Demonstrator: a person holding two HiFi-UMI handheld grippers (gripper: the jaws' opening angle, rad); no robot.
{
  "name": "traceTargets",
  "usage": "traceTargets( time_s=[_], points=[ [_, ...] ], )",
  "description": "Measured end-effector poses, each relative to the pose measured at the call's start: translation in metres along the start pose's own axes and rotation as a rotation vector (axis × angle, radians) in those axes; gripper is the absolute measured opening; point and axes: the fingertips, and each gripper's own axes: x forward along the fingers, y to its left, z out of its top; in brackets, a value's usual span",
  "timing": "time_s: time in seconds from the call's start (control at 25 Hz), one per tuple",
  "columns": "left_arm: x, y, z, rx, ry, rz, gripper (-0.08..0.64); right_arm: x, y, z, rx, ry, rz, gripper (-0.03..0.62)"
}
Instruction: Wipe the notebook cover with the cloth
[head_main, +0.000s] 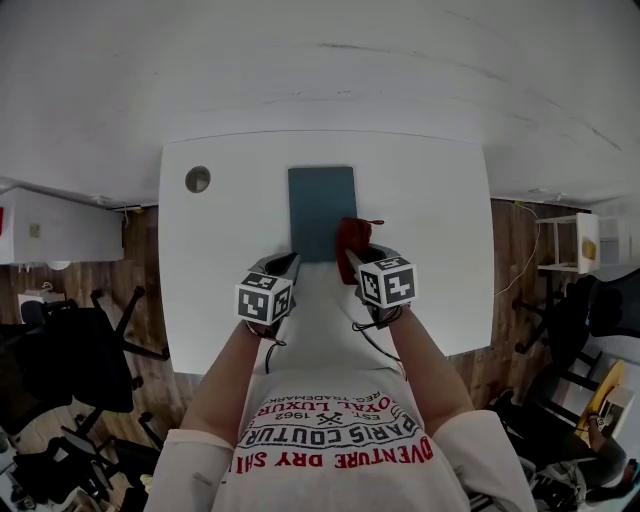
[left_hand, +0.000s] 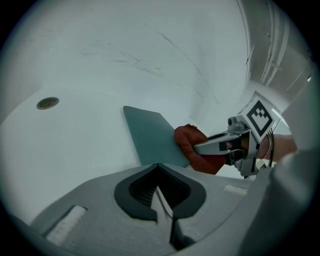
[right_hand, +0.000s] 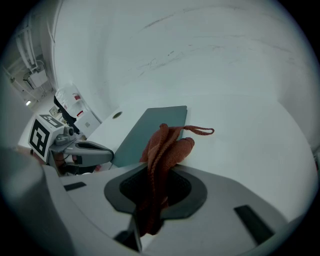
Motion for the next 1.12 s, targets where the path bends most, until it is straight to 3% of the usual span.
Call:
traceTargets(
  time_s=[0.24, 0.48, 0.72, 0.88, 1.12],
  points=[
    [0.001, 0.000, 0.001, 0.025, -0.013, 0.023, 0.009, -0.015, -0.023, -0.010, -0.011, 0.007, -0.083, 0.078],
    [-0.001, -0.002, 0.000, 0.104, -0.051, 0.087, 0.009, -0.034, -0.037, -0.027, 0.041, 0.007, -0.122, 0.074],
    [-0.003, -0.005, -0.001, 0.119, -0.068, 0.100, 0.009, -0.063, -0.026, -0.016, 0.018, -0.104, -0.108, 0.074],
    [-0.032, -0.022, 0.024, 0.079, -0.195, 0.084, 0.009, -0.084, -0.010, 0.001, -0.050, -0.189, -0.089, 0.074],
    [-0.100, -0.052, 0.084, 0.204, -0.425, 0.119, 0.009, -0.130, 0.012, 0.042, -0.180, -0.393, -0.099, 0.075]
  ],
)
